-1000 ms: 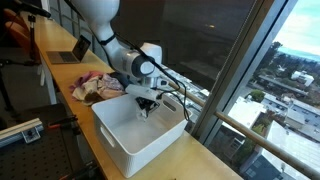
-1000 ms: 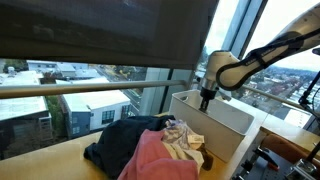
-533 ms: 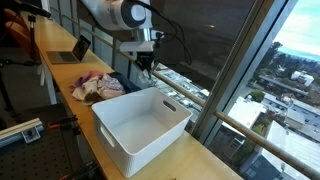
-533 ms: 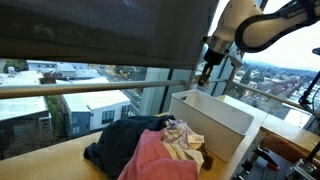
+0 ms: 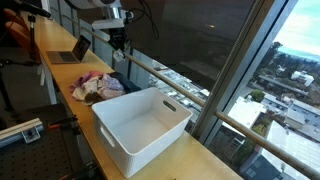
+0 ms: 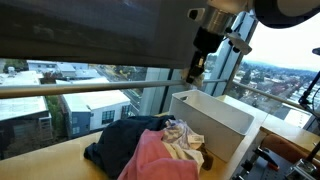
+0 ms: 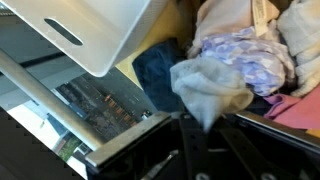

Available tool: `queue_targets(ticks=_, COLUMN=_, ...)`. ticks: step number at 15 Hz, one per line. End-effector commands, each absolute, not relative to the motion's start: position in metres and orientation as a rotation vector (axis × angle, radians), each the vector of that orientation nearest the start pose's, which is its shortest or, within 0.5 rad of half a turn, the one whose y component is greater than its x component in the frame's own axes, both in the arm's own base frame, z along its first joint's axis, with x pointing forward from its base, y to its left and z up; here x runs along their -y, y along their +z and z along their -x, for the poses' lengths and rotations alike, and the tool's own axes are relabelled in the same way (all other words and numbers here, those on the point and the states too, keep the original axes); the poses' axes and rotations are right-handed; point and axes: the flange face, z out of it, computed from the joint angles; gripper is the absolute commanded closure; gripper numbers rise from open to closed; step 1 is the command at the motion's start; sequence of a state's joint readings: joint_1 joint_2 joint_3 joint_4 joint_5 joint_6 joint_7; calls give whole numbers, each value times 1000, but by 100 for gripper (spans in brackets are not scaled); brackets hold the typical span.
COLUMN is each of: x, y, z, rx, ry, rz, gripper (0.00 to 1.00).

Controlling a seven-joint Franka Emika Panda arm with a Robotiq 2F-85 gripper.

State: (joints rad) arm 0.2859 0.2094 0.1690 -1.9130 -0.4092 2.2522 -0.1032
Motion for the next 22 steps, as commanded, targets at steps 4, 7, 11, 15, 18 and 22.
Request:
queue_targets(ticks=4, x=-331, y=376, z=-593, rx=1394, ry=-229, rz=3101, gripper=98)
queue_targets(ticks=7, x=-341, y=357, z=-605, rx=1386, ry=-131, rz=3108, gripper=68)
queue_targets(ticks=11, x=-334, y=331, z=-597, rx=1361, ry=101, rz=3132, gripper=46)
queue_targets(ticks=15, x=-319, y=336, z=-575, rx=1358, ry=200, rz=3155, gripper=16)
queue_targets(ticks=18, x=-301, y=355, z=-565, rx=1349, ry=153, rz=3160, gripper=0)
queue_targets(ticks=22, x=-279, y=380, z=-549, rx=1334, ry=77, rz=3149, gripper=0)
